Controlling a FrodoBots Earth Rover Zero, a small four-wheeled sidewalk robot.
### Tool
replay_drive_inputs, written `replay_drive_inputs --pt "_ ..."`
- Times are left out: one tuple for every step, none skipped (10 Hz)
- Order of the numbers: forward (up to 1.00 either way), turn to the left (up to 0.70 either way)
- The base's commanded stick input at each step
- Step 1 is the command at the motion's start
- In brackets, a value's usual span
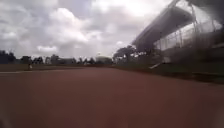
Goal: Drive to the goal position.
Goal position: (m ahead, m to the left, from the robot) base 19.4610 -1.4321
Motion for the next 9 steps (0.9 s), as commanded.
replay_drive_inputs --pt "0.7 0.0" --pt "0.7 0.0" --pt "0.7 0.0" --pt "0.7 0.0" --pt "0.7 0.0" --pt "0.7 0.0" --pt "0.7 0.0" --pt "0.7 0.0" --pt "0.7 0.0"
